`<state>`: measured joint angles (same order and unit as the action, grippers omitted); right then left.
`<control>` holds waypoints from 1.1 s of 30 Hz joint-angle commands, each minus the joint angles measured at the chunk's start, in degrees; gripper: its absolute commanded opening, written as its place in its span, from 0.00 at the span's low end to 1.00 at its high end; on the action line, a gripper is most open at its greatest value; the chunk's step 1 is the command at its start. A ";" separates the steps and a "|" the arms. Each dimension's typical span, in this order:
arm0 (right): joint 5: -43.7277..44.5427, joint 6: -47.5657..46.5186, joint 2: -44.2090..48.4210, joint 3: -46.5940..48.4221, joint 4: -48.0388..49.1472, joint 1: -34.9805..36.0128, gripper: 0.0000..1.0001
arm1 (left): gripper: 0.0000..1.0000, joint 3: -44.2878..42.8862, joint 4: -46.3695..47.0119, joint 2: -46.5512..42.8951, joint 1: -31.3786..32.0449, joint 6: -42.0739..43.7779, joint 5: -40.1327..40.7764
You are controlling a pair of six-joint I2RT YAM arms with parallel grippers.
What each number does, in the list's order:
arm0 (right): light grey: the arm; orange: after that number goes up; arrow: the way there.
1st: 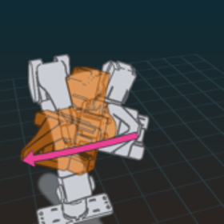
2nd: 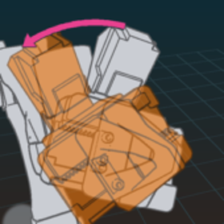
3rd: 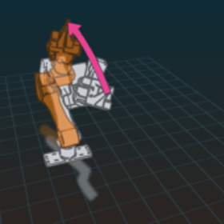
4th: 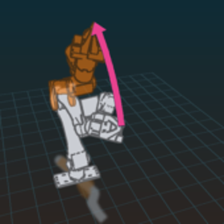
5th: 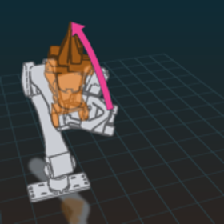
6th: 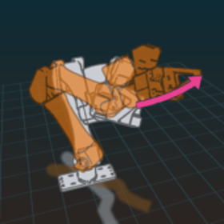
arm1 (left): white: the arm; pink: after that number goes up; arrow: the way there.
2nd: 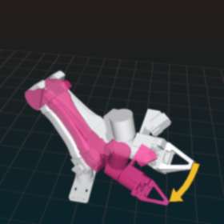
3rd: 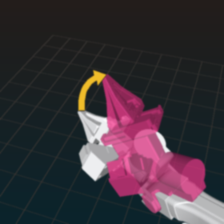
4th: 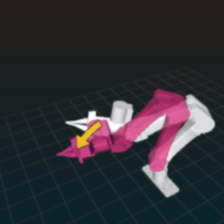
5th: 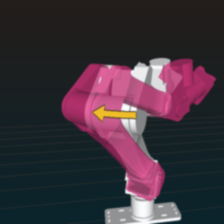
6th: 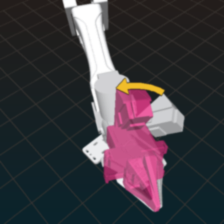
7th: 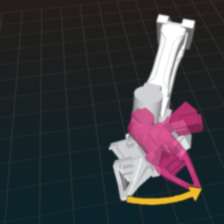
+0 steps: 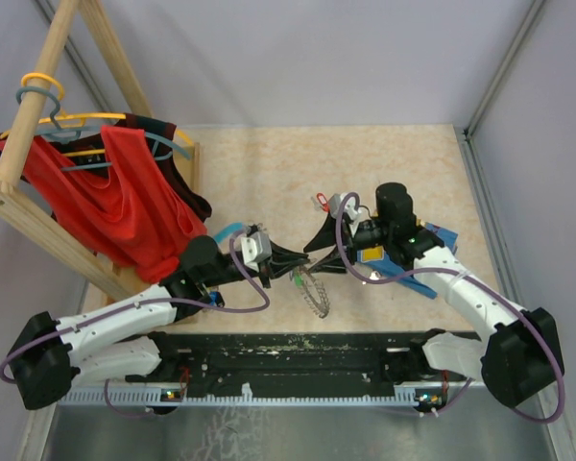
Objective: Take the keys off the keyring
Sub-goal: Remove the key from the keyring.
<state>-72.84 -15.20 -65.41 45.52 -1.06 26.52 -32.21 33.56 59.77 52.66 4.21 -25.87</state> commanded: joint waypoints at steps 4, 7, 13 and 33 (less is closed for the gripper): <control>0.59 -0.74 -0.84 0.01 1.74 1.24 0.50 | 0.00 0.15 6.58 -1.17 -0.07 -1.57 0.91; 0.48 0.06 -0.90 0.02 2.26 1.34 0.44 | 0.00 0.13 6.86 -0.74 -0.04 -1.83 0.74; -0.37 3.42 -1.14 -0.68 5.50 1.34 0.39 | 0.00 0.30 7.26 -0.01 -0.04 -2.28 0.48; -2.21 7.11 -1.84 -1.06 8.75 1.34 0.10 | 0.00 0.13 7.47 0.09 -0.09 -2.56 0.98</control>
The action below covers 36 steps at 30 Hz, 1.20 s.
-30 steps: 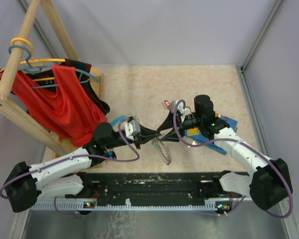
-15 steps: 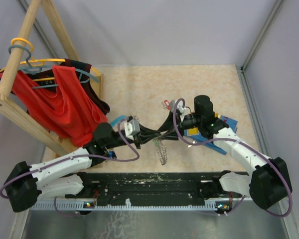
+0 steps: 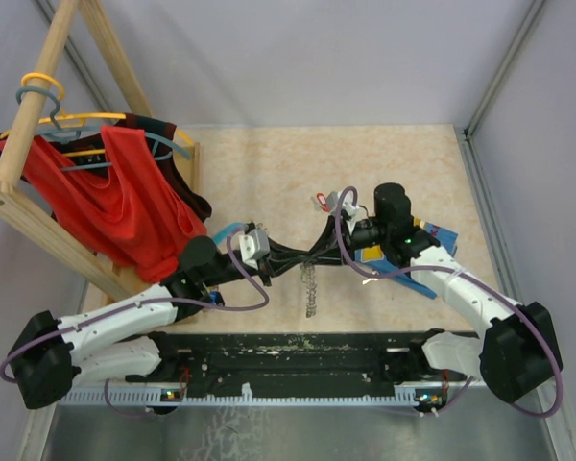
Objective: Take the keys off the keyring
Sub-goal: Remove the key from the keyring.
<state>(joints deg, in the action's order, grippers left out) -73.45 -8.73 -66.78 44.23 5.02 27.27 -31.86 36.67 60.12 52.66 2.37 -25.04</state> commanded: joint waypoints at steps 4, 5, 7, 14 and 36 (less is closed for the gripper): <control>-1.97 0.79 -0.58 0.45 2.48 0.59 0.00 | 0.00 0.34 5.53 -0.58 -0.04 -1.64 2.08; -2.27 1.01 -0.59 0.57 2.43 0.59 0.00 | 0.00 0.71 6.58 -0.87 -0.04 -2.09 3.46; -2.43 1.52 -0.64 0.99 2.45 0.59 0.00 | 0.06 1.81 8.44 -1.52 -0.10 -2.89 5.34; -3.90 5.43 -0.82 2.08 4.06 0.46 0.00 | 0.44 5.71 13.39 -5.07 -0.10 -5.71 8.48; -8.14 11.23 0.31 0.95 10.53 -1.08 0.00 | 0.52 23.02 36.83 -5.20 -0.05 -10.38 7.57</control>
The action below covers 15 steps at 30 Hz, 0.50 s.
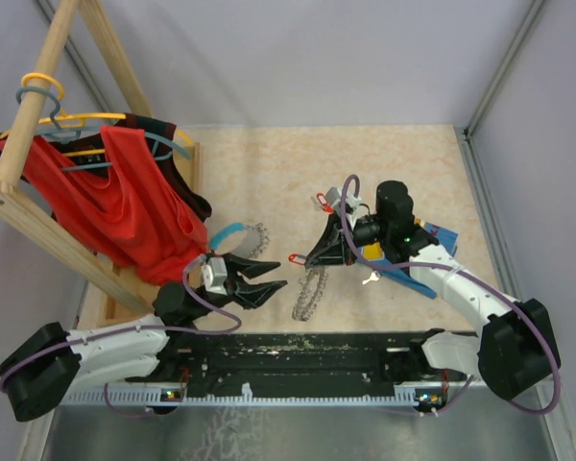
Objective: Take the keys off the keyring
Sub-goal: Remove the key from the keyring.
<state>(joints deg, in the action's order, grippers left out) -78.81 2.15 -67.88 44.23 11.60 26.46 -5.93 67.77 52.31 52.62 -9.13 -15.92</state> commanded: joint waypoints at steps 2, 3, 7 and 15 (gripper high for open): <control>-3.29 0.08 1.28 0.83 3.92 -0.27 0.00 | 0.48 -4.31 5.80 4.26 -0.01 1.58 -2.65; -3.43 -0.09 1.34 0.79 3.88 -0.27 0.00 | 0.48 -4.96 5.86 4.99 -0.12 1.71 -2.94; -3.97 -0.48 1.26 0.77 3.68 -0.26 0.00 | 0.45 -7.02 6.05 7.59 -0.26 1.22 -5.46; -4.16 -0.92 1.42 0.95 3.26 -0.25 0.00 | 0.37 -9.39 8.70 13.43 -0.89 -1.83 -10.29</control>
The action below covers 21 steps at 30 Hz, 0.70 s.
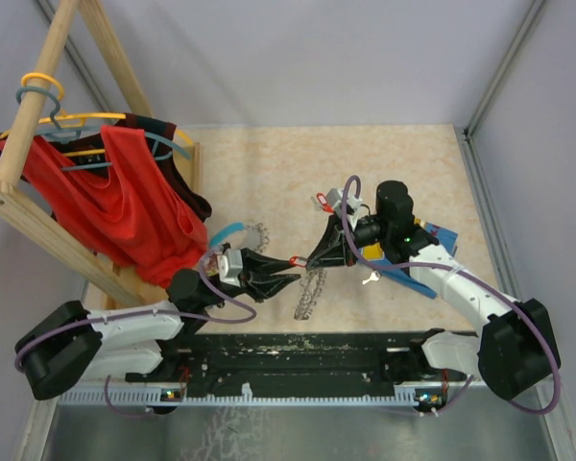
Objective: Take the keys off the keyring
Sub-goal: Remove the key from the keyring.
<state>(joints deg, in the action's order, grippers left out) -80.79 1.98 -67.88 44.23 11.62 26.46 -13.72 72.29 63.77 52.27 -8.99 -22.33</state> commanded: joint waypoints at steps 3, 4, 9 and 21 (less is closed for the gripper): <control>-2.17 -0.83 1.40 0.95 3.17 -0.27 0.00 | 0.36 -2.04 4.91 3.31 -0.74 -2.69 -4.83; -2.17 -0.84 1.44 0.95 3.18 -0.24 0.00 | 0.35 -2.22 5.08 3.64 -0.79 -2.91 -5.14; -2.17 -1.01 1.37 0.95 2.98 -0.27 0.00 | 0.33 -3.00 6.68 5.55 -0.93 -4.04 -6.48; -2.17 -1.27 1.20 0.95 2.80 -0.26 0.00 | 0.26 -4.33 7.85 8.71 -1.19 -5.62 -8.00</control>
<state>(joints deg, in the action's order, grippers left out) -81.12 1.52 -67.88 44.23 11.60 26.46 -16.32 77.28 71.50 51.59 -13.39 -28.69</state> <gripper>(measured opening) 0.022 0.269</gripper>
